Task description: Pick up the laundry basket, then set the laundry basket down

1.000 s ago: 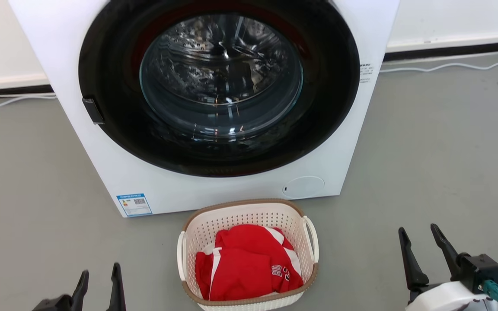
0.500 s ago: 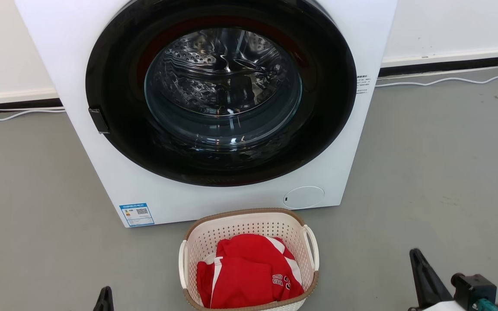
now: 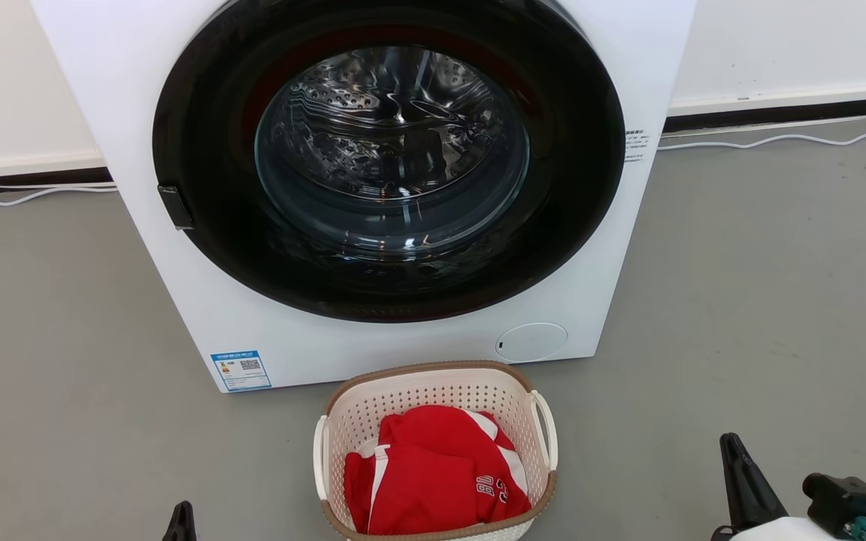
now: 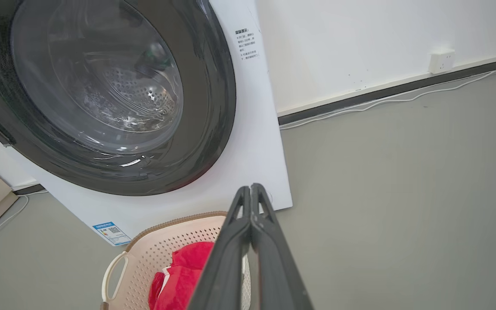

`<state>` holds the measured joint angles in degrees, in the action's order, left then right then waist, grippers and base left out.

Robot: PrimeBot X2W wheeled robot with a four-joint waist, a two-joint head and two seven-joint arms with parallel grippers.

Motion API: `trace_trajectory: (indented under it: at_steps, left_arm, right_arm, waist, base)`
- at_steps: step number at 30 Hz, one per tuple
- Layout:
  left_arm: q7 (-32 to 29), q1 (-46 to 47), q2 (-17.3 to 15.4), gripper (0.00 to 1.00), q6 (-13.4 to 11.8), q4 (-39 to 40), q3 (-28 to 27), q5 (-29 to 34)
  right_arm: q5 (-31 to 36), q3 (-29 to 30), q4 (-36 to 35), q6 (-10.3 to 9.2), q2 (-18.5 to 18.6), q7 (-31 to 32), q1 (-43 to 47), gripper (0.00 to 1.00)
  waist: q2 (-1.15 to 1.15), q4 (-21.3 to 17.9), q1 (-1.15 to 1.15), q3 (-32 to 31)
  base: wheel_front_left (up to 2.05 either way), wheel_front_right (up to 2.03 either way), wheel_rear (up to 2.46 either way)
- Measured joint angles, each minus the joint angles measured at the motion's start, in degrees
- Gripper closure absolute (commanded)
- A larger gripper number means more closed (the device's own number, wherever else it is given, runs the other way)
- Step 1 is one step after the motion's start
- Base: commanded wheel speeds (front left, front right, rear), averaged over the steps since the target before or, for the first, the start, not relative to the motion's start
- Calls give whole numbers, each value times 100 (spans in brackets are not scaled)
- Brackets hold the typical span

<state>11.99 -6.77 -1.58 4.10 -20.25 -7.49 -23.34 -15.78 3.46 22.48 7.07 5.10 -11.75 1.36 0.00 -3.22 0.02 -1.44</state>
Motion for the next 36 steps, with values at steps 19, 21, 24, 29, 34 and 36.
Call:
trace_trajectory:
  at_steps: [19,21,24,29,34,36]
  left_arm:
    - [-318,38,-9,100,46,80,34,-1184]
    - [-349,47,-11,100,46,92,37,-1293]
    - [-401,94,-13,100,54,103,43,-1488]
    - [-478,163,-18,100,70,138,53,-1781]
    - [-549,174,-21,100,71,143,56,-2026]
    - [-554,193,-21,100,71,148,60,-2148]
  right_arm:
    - [-1288,41,-138,0,-31,320,-27,100]
    - [-1434,46,-144,0,-34,353,-28,100]
    - [-1628,57,-153,0,-38,381,-29,100]
    - [-1972,81,-172,0,-51,470,-40,100]
    - [-2247,124,-193,0,-63,526,-48,100]
    - [-2374,144,-204,0,-64,557,-49,100]
  waist:
    - [0,56,-1,28]
    - [0,62,-1,31]
    - [0,71,-1,35]
    - [0,85,-1,43]
    - [0,96,-1,48]
    - [0,102,-1,51]
  base:
    - [0,0,0]
    - [0,0,0]
    - [0,0,0]
    - [0,0,0]
    - [0,0,0]
    - [0,0,0]
